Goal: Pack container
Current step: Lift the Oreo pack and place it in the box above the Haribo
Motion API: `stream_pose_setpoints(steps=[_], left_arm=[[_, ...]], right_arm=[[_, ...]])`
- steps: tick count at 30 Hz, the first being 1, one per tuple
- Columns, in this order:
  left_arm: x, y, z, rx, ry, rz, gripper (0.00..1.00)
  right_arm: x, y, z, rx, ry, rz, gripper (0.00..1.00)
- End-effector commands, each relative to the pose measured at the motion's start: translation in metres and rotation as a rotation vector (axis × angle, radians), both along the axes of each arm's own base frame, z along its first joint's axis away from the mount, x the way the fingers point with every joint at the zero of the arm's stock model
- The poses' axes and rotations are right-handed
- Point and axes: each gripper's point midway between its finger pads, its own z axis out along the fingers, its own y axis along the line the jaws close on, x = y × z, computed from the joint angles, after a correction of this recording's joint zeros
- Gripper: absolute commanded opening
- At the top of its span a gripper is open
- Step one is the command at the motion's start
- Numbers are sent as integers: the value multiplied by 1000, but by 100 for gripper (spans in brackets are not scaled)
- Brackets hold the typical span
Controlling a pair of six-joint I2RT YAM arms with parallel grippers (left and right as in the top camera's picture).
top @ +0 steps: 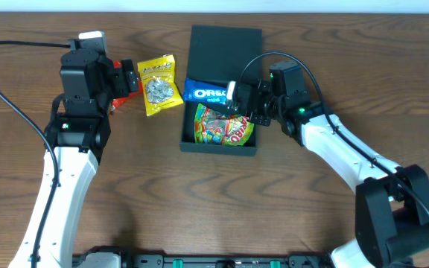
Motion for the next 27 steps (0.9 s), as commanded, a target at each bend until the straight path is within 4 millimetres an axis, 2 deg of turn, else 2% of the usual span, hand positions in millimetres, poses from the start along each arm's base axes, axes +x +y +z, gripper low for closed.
stream_pose_setpoints(steps=[1, 4, 5, 6, 7, 8, 12, 15, 23, 27], left_arm=[[2, 2, 11, 7, -23, 3, 95], [2, 2, 11, 6, -24, 3, 95], [2, 2, 11, 6, -25, 3, 95], [2, 2, 11, 6, -25, 3, 95], [2, 2, 11, 6, -24, 3, 95], [2, 2, 11, 6, -24, 3, 95], [2, 2, 11, 6, -24, 3, 95], [0, 2, 8, 7, -10, 3, 95], [-3, 2, -12, 9, 66, -1, 95], [2, -13, -37, -11, 135, -84, 95]], right_arm=[[4, 2, 7, -11, -35, 4, 1], [4, 2, 7, -11, -34, 4, 2], [4, 2, 7, -11, -33, 3, 8], [4, 2, 7, -4, -28, -5, 25], [4, 2, 8, 2, -22, -12, 83], [4, 2, 8, 10, -14, -22, 99], [8, 3, 13, 106, 52, -131, 99], [12, 5, 26, 196, 77, -208, 99], [18, 3, 107, 508, 77, -381, 99], [13, -4, 142, 658, 121, -438, 99]])
